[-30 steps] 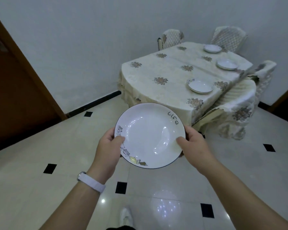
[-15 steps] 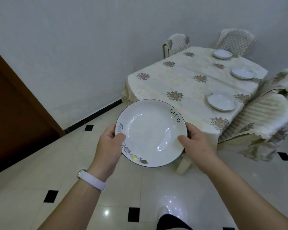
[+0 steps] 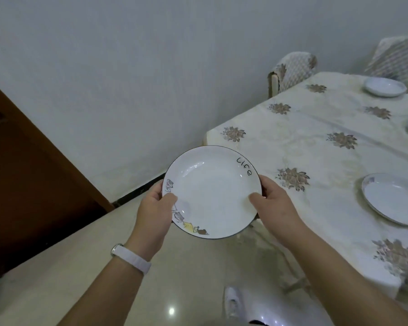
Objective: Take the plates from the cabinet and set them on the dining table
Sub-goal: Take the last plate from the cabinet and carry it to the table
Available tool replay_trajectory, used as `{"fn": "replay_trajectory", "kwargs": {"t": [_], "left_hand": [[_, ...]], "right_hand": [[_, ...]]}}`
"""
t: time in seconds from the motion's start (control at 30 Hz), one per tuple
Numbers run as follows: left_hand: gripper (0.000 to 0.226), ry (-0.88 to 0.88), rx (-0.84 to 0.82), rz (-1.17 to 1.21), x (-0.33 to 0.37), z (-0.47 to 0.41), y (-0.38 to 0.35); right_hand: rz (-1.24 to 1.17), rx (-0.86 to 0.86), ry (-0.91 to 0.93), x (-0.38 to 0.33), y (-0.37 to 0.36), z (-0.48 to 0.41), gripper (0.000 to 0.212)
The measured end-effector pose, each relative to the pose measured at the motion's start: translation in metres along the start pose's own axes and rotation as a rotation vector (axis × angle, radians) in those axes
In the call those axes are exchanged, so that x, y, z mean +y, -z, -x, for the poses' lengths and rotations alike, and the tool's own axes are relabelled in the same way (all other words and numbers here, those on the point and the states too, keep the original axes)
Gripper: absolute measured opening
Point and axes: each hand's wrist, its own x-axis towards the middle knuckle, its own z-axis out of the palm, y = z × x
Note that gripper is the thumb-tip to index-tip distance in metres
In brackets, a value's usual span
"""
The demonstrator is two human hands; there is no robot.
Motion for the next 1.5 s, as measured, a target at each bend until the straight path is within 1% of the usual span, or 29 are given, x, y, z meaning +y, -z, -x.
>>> {"fn": "replay_trajectory", "kwargs": {"t": [0.07, 0.13, 0.3, 0.6, 0.73, 0.83, 0.9, 1.03, 1.13, 1.23, 1.4, 1.5], "left_hand": [[0.04, -0.022, 0.021, -0.002, 0.014, -0.034, -0.007], [0.04, -0.021, 0.022, -0.026, 0.026, -0.061, -0.013], [0.038, -0.026, 0.019, -0.003, 0.045, -0.119, -0.014], [0.042, 0.063, -0.029, 0.063, 0.037, -0.246, 0.008], [0.041, 0.103, -0.127, 0.08, 0.038, -0.327, 0.026], [0.04, 0.096, -0.219, 0.046, 0.052, -0.394, 0.046], [0.042, 0.09, -0.26, 0.012, 0.064, -0.435, 0.061], [0.05, 0.083, -0.338, 0.015, 0.087, -0.508, 0.079], [0.047, 0.082, -0.407, -0.018, 0.095, -0.545, 0.075], [0.048, 0.08, -0.492, -0.008, 0.098, -0.572, 0.062], [0.049, 0.14, -0.577, -0.031, 0.089, -0.614, 0.023], [0.045, 0.141, -0.63, -0.071, 0.086, -0.644, -0.004]], "right_hand": [[0.012, -0.032, 0.014, -0.012, 0.0, -0.039, 0.043], [0.022, -0.025, 0.011, -0.023, -0.002, -0.071, 0.043], [0.005, -0.069, 0.015, -0.041, -0.014, -0.13, 0.047], [0.059, -0.029, -0.055, -0.043, -0.074, -0.237, 0.046], [0.052, 0.041, -0.086, -0.046, -0.115, -0.296, 0.047], [0.044, 0.122, -0.121, -0.055, -0.155, -0.342, 0.047], [0.067, 0.164, -0.139, -0.061, -0.18, -0.369, 0.045], [0.097, 0.249, -0.134, -0.082, -0.217, -0.409, 0.045], [0.077, 0.305, -0.144, -0.091, -0.226, -0.428, 0.047], [0.061, 0.384, -0.171, -0.094, -0.224, -0.445, 0.048], [0.037, 0.482, -0.226, -0.089, -0.21, -0.474, 0.044], [0.012, 0.532, -0.245, -0.08, -0.198, -0.5, 0.044]]}}
